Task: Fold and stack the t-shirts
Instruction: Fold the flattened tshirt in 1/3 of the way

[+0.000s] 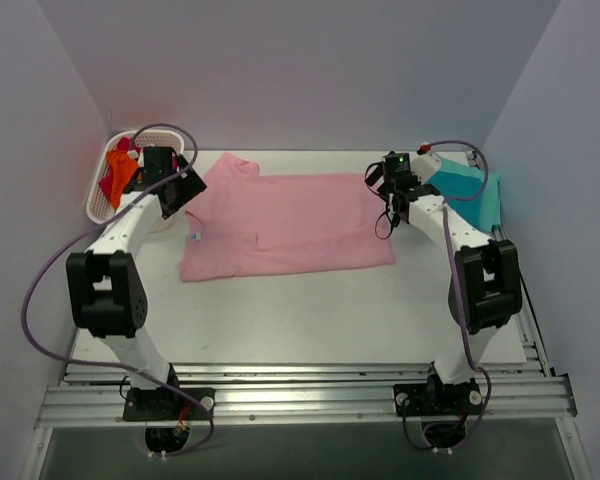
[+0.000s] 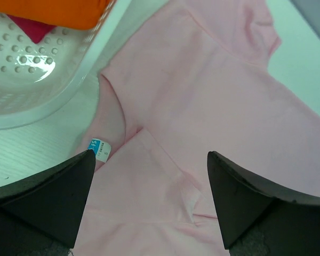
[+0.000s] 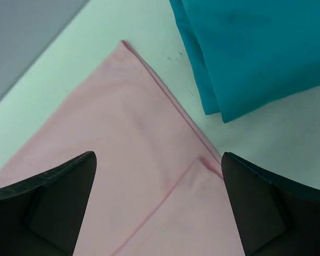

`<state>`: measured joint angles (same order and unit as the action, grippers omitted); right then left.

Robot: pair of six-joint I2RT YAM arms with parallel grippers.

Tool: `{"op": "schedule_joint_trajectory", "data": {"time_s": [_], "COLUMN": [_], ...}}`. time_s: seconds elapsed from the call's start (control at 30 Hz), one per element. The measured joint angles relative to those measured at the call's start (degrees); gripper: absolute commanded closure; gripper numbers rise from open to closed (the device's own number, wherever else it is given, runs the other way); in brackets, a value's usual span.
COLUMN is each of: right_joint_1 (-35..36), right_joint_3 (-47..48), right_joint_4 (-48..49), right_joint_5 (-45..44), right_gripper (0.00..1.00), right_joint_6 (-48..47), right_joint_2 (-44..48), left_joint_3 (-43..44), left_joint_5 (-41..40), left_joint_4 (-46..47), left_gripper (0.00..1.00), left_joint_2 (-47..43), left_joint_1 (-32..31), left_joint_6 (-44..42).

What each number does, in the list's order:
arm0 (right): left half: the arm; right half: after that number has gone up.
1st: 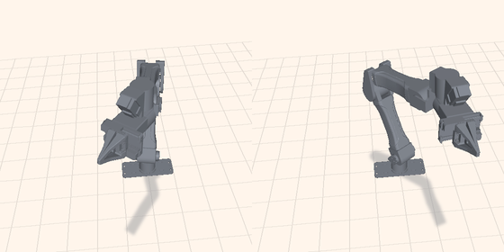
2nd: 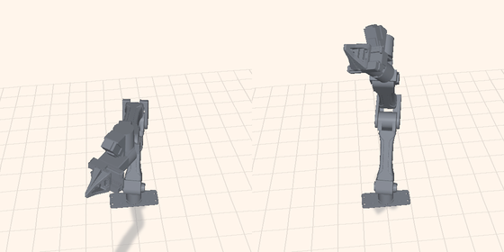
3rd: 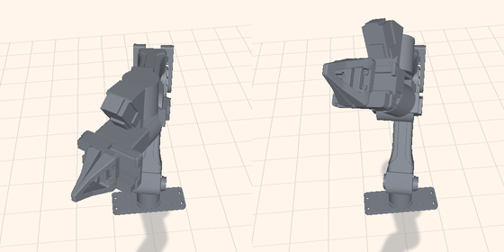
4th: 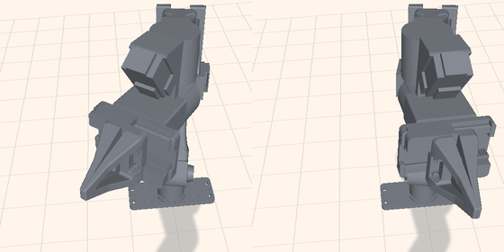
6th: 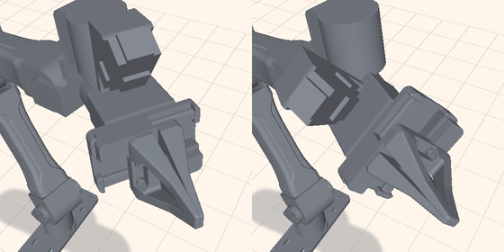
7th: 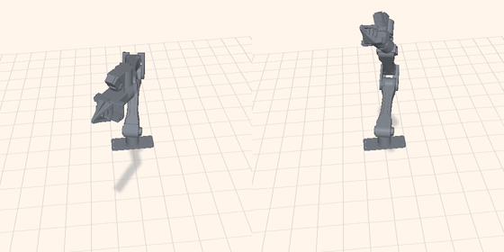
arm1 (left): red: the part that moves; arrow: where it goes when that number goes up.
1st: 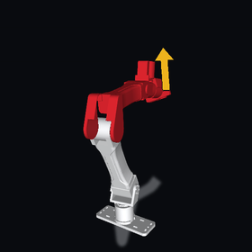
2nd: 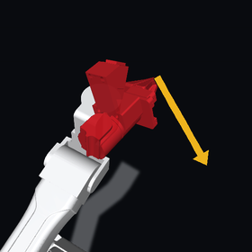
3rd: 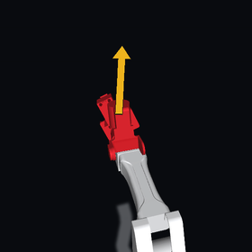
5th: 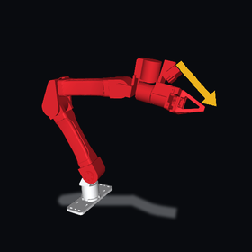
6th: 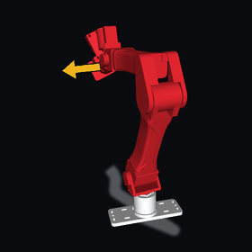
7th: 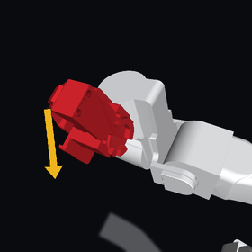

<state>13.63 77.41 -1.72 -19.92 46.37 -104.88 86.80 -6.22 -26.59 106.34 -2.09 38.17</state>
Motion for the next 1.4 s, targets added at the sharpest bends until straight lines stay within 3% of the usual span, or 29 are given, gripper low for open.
{"op": "schedule_joint_trajectory", "data": {"time_s": [0.13, 0.27, 0.47, 0.57, 0.7, 0.93, 1.17, 1.27, 1.33, 1.37, 1.4], "right_joint_1": [1.14, 3.17, 5.05, 5.14, 5.11, 4.48, 2.89, 2.47, 2.16, 2.08, 2.03], "right_joint_3": [-4.46, -15.30, -36.81, -43.04, -46.73, -46.75, -46.75, -46.71, -46.60, -46.53, -46.47], "right_joint_4": [1.55, 3.80, 4.90, 4.92, 5.79, 11.89, 25.51, 29.97, 31.67, 32.28, 32.61], "right_joint_5": [-0.22, 0.15, 5.11, 6.97, 8.04, 10.27, 13.86, 14.56, 14.73, 14.82, 14.86], "right_gripper": [0.00, 0.00, 0.00, 0.00, 0.00, 0.01, 0.04, 0.10, 0.21, 0.27, 0.43], "right_joint_6": [0.15, 0.42, 2.19, 3.13, 3.85, 4.46, 5.77, 6.36, 6.60, 6.78, 6.82], "right_joint_2": [7.17, 14.62, 25.81, 32.09, 38.12, 30.29, 21.27, 19.17, 18.16, 17.66, 17.31], "left_joint_3": [-8.02, -17.92, -35.67, -42.95, -48.83, -53.88, -55.39, -55.12, -54.82, -54.82, -54.82], "left_joint_5": [-0.70, -1.29, -5.20, -7.41, -10.99, -16.87, -18.67, -18.88, -18.84, -18.80, -18.69], "left_joint_4": [1.14, 3.32, 4.26, 3.61, 3.32, 4.31, 10.21, 14.05, 16.55, 17.62, 18.53], "left_gripper": [0.06, 0.06, 0.06, 0.05, 0.05, 0.05, 0.05, 0.00, 0.02, 0.09, 0.12], "left_joint_2": [-10.93, -19.32, -29.24, -35.52, -42.03, -42.53, -34.40, -32.26, -31.06, -30.60, -30.25], "left_joint_1": [-0.35, -1.90, -11.58, -16.70, -18.10, -18.05, -16.04, -14.38, -13.31, -12.90, -12.61], "left_joint_6": [0.11, 1.25, 6.84, 10.21, 13.94, 20.13, 23.19, 22.93, 22.75, 22.67, 22.64]}}
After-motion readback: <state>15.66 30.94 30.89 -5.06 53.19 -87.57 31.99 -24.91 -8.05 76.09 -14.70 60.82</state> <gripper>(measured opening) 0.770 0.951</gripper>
